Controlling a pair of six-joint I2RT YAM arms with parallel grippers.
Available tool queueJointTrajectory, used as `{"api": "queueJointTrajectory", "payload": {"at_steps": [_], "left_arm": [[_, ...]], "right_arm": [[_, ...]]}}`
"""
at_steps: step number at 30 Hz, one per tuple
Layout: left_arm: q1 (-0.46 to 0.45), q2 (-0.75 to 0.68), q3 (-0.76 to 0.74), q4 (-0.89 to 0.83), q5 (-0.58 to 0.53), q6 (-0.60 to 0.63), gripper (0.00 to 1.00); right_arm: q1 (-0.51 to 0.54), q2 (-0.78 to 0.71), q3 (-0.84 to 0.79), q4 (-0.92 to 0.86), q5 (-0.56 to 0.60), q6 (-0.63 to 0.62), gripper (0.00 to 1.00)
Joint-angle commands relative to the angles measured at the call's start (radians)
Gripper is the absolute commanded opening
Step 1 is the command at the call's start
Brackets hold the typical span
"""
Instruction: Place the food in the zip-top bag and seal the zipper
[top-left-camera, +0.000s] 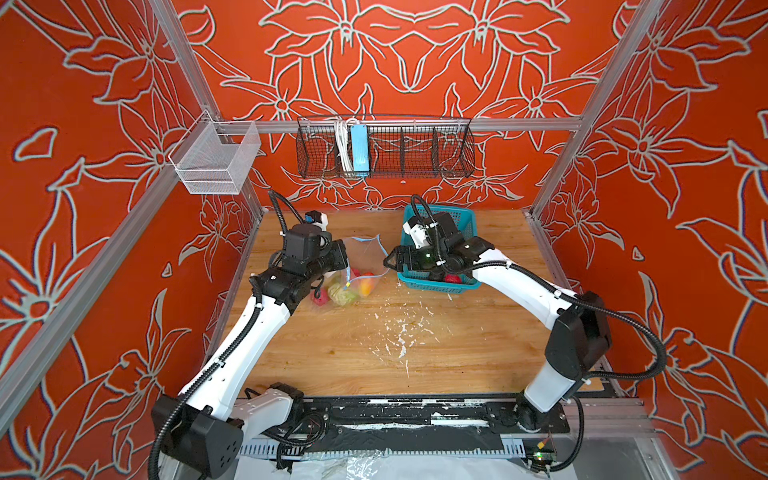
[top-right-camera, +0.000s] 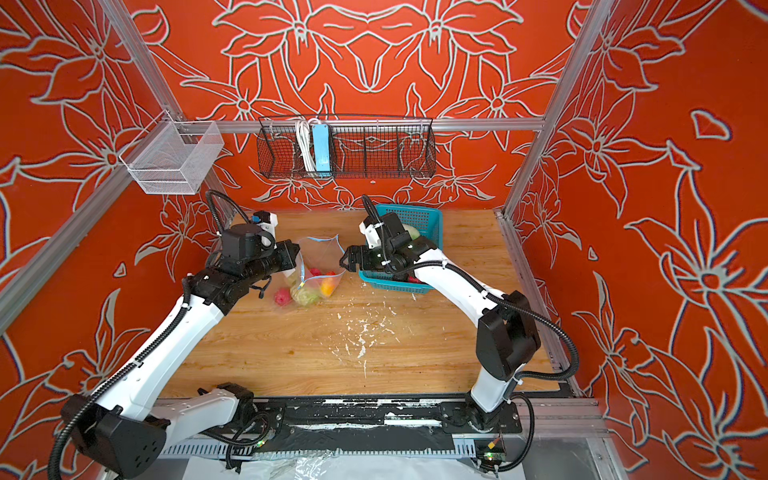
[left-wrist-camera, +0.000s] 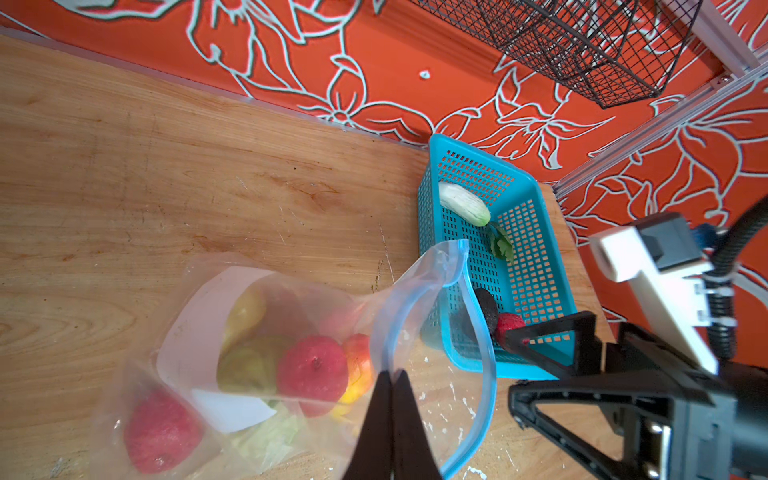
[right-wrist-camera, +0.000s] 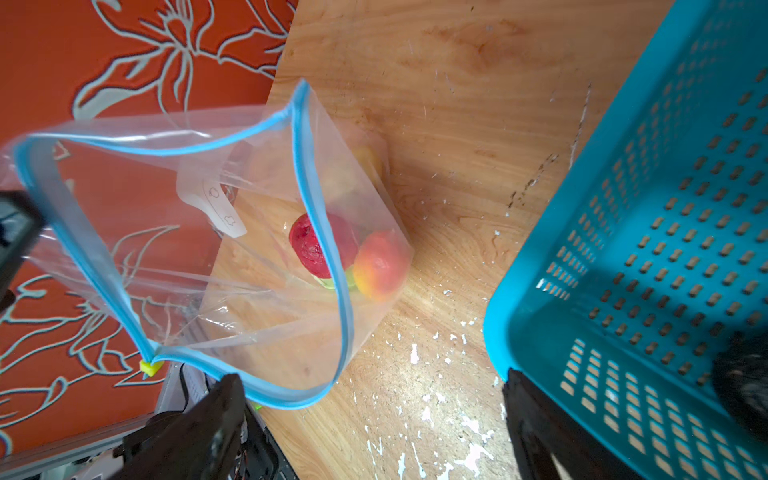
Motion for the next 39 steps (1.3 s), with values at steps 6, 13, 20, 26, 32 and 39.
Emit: {"api": "queueJointTrajectory", "payload": {"at_steps": [6,13,20,26,32,39], "left_arm": [[0.01,-0.027,0.014,0.002,-0.008,0.0,0.0],[0.01,-0.022,0.011,-0.001,-0.02,0.005,0.0],[0.01,-0.019,0.014,-0.001,-0.012,0.008,0.0],[0.01,-0.023,0.01,0.002,-0.02,0.018,0.0],[0.01,-0.026,0.013,-0.002,-0.039,0.032,0.0],[0.01,-0.028,0.008,0.005,-0.015,0.016,0.0]], "right_arm": [[-0.017,-0.043,0.079,-0.165,0.154,-0.046,0.98],[-0.021,-0.034,0.132,-0.307,0.366,-0.03,0.98],[-0.042,-0.065,0.107,-0.367,0.522,0.052,0.98],[-0.092,-0.078,0.097,-0.41,0.495,0.073,0.98],[-0.115,-0.027,0.151,-0.503,0.419,0.091,0.98],[-0.116,0.054,0.204,-0.579,0.473,0.145,0.98]]}}
